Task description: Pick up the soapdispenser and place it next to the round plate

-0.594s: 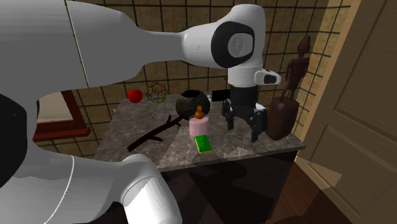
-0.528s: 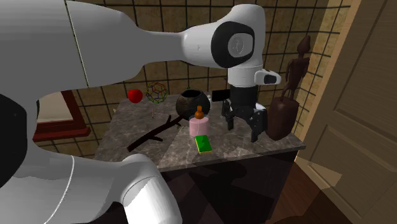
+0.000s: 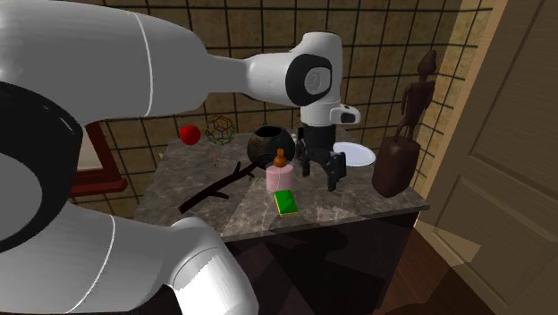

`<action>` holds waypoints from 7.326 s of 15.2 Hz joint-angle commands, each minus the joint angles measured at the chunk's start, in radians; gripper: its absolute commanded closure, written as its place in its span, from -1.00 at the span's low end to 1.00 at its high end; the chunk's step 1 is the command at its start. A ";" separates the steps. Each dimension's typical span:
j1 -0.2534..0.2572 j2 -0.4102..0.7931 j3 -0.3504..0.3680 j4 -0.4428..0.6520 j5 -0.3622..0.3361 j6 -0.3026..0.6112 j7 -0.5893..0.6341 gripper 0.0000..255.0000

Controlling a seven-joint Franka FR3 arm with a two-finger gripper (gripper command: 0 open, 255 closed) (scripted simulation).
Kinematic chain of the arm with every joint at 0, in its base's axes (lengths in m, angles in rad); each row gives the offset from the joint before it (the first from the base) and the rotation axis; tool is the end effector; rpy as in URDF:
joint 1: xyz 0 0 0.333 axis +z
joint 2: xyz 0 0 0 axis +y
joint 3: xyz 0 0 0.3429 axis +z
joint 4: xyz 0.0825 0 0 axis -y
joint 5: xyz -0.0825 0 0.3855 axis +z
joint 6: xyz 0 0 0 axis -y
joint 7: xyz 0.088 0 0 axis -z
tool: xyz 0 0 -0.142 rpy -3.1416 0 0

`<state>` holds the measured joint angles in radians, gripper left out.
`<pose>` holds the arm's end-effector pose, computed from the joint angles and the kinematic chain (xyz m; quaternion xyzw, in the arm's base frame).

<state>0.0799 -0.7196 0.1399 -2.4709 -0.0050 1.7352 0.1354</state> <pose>0.3083 0.0740 0.5116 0.9985 0.0249 -0.0026 0.0495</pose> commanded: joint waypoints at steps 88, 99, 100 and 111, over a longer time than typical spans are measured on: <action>0.145 0.781 0.473 0.674 -0.022 0.130 0.709 1.00; 0.148 0.783 0.475 0.825 -0.023 -0.018 0.710 1.00; 0.148 0.785 0.476 0.840 -0.024 -0.032 0.711 1.00; 0.129 0.860 0.453 0.941 -0.063 -0.071 0.667 1.00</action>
<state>0.2109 0.1181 0.5966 -1.5395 -0.0563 1.6550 0.8086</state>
